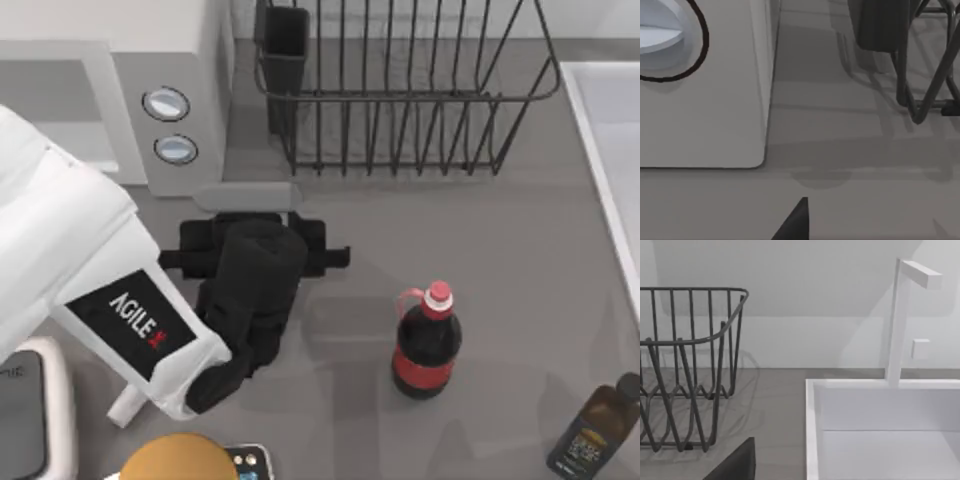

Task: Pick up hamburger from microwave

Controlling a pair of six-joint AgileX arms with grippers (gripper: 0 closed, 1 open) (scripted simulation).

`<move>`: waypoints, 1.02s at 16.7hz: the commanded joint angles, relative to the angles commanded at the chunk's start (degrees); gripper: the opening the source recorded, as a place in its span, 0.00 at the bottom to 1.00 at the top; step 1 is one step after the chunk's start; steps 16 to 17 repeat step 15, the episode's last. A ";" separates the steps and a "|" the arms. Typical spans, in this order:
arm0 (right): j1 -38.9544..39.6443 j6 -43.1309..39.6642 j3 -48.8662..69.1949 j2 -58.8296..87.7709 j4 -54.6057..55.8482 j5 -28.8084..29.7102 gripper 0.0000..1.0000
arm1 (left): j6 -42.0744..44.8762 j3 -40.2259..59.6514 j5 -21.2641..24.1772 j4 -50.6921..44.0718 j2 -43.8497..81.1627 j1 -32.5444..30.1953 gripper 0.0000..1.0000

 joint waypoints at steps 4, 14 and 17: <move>0.00 0.00 0.00 0.00 0.00 0.00 1.00 | 0.00 0.00 0.00 0.00 0.00 0.00 0.60; 0.00 0.00 0.00 0.00 0.00 0.00 1.00 | 0.00 0.00 0.00 0.00 0.00 0.00 1.00; 0.00 0.00 0.00 0.00 0.00 0.00 1.00 | 0.00 0.00 0.00 0.00 0.00 0.00 1.00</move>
